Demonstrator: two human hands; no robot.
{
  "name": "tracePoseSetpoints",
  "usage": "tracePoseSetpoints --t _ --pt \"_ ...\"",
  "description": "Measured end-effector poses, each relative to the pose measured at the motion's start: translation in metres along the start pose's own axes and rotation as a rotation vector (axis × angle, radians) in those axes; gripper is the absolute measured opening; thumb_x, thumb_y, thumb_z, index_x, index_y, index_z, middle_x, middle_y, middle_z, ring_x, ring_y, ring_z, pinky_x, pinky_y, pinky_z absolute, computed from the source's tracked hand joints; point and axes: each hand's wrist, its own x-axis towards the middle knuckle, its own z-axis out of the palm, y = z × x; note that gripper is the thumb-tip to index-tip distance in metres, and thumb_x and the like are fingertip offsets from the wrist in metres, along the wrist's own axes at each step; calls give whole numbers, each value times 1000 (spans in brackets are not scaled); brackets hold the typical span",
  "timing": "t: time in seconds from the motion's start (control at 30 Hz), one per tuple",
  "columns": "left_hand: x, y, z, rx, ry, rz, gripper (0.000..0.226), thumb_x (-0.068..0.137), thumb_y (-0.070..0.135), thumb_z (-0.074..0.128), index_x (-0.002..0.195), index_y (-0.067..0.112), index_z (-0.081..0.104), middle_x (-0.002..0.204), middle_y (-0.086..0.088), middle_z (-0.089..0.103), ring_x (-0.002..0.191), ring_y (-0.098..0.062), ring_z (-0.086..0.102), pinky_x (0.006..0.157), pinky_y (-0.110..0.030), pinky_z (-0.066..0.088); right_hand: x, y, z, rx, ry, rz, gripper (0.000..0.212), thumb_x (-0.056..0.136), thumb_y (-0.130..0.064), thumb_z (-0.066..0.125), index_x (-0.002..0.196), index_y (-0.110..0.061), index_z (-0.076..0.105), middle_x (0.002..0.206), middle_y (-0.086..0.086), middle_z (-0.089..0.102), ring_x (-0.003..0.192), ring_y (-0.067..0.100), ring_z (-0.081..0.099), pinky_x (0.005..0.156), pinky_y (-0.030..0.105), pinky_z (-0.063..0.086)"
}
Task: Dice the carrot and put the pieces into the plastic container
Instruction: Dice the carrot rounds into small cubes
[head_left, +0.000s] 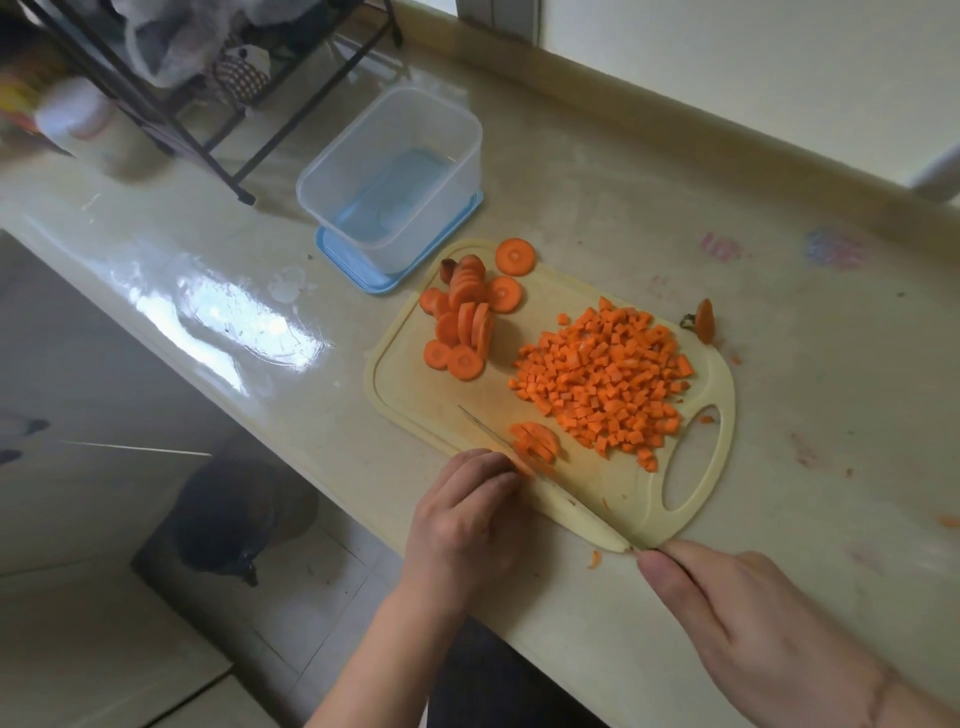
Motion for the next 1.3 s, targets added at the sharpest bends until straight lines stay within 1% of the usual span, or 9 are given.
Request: tracePoseSetpoints --t 0.13,0.27,0.37,0.43,0.5,0.6,0.97,1.13,1.3 --pt "0 1 -35 -30 173 -243 16 83 8 59 80 2 74 93 -3 68 89 -14 67 80 -27 55 -6 2 -5 -171 10 7 91 67 -86 -15 90 -28 51 68 -5 62 68 12 60 64 33 48" --pt "38 -2 -87 -29 256 -466 18 84 15 56 87 25 70 92 7 69 88 -14 66 82 -36 57 -13 -5 -12 -430 114 -105 74 71 -77 -21 84 -31 36 77 -5 65 73 14 64 55 31 38" --pt "83 7 -104 -56 -240 -374 19 86 16 67 99 27 74 97 11 70 88 -12 65 79 -23 52 -15 -5 -14 -549 111 -104 59 93 -67 5 69 -28 43 48 -3 54 37 18 52 37 26 22" --pt "103 14 -95 34 -639 -276 19 91 25 72 110 24 75 102 12 69 88 -7 63 79 -24 51 -16 -2 -12 -605 203 -166 60 95 -63 16 64 -24 48 41 -2 47 27 19 43 35 22 15" --pt "110 19 -80 140 -842 -147 25 94 34 71 116 24 74 106 10 67 86 -5 58 80 -24 50 -18 -3 -12 -632 295 -234 62 95 -63 16 62 -22 49 40 0 45 25 20 41 35 23 15" --pt "109 20 -68 125 -925 -81 25 95 37 69 114 22 75 99 10 63 78 -2 51 76 -17 44 -22 -4 -8 -661 390 -276 67 96 -62 12 60 -20 49 39 2 44 25 21 41 34 23 17" --pt "114 6 -54 65 -1163 -7 23 103 27 57 102 9 71 94 -1 63 82 -16 54 79 -27 46 -38 -4 16 -695 436 -211 70 96 -63 11 60 -21 53 41 4 47 25 21 43 35 24 18" --pt "110 -8 -47 -16 -1025 -2 23 105 25 53 102 7 68 88 7 55 76 -10 47 71 -12 35 -48 10 22 -699 458 -173 69 95 -66 13 59 -22 53 41 -1 49 27 20 46 37 23 18" --pt "101 -29 -40 -9 -773 145 27 101 27 54 96 10 74 83 -4 67 74 -19 60 67 -31 50 -64 23 16 -633 511 -67 68 93 -68 16 59 -23 55 43 -9 53 29 19 49 34 23 22"
